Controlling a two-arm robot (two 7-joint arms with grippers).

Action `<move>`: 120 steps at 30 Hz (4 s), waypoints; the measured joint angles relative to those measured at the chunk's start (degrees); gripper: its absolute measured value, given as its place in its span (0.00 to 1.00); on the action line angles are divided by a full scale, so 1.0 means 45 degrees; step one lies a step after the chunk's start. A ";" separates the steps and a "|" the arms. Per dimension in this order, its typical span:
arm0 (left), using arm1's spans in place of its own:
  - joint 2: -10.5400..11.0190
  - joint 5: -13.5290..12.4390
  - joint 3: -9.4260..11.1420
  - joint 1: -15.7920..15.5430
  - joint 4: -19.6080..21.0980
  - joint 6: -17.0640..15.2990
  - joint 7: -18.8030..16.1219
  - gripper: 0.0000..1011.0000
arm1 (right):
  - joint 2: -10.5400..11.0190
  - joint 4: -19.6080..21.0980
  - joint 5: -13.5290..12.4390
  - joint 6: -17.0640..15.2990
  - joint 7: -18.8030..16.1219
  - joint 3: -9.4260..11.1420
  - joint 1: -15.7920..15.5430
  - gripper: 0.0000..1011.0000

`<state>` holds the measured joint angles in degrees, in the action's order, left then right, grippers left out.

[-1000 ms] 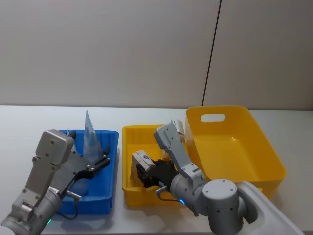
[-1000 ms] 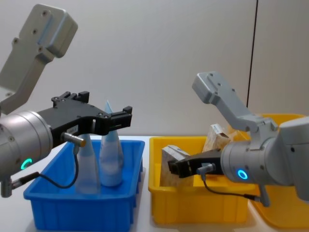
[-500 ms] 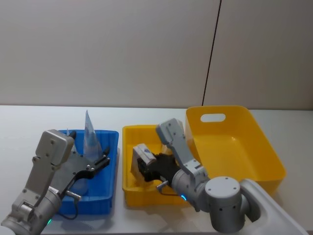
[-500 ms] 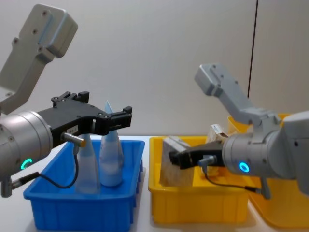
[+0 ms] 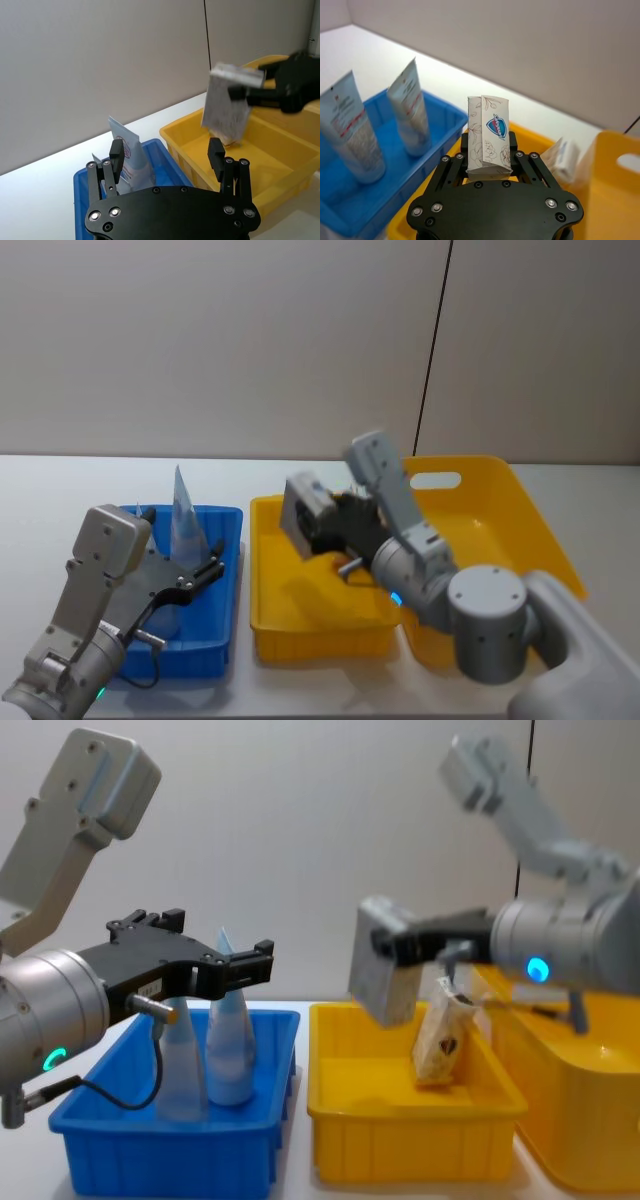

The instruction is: Bimanual collaborative sorting of washing and personal care products

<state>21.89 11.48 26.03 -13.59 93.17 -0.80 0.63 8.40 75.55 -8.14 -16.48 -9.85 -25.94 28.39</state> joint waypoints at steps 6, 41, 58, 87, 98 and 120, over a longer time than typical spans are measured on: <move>0.0000 0.0000 0.0000 0.0000 0.0000 0.0000 0.0000 0.99 | 0.0483 0.1079 0.0229 -0.0166 0.0056 0.0354 0.0175 0.34; 0.0000 0.0000 0.0001 0.0001 0.0001 0.0000 0.0000 0.99 | 0.3526 0.3023 0.1061 -0.3565 -0.0455 0.2343 0.0044 0.34; 0.0000 0.0000 -0.0001 0.0001 0.0000 0.0000 0.0000 0.99 | 0.2992 0.1674 0.1354 -0.3733 -0.0616 0.1948 0.0641 0.34; 0.0000 0.0000 0.0000 0.0000 0.0001 0.0000 0.0000 0.99 | 0.2697 0.1120 0.1535 -0.3836 -0.0534 0.1770 0.0876 0.92; -0.0122 0.0000 -0.0064 0.0033 -0.0069 -0.0036 -0.0122 0.99 | 0.2681 0.1090 0.1548 -0.3843 -0.0531 0.1756 0.0891 0.99; -0.1586 -0.0099 -0.0565 0.0274 -0.1190 0.0051 -0.1659 0.99 | 0.2671 0.1067 0.1552 -0.3842 -0.0533 0.1752 0.0899 0.99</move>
<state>14.76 11.04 23.48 -12.36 87.82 -0.57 -6.84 20.42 80.35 -1.15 -33.77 -12.25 -18.06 32.43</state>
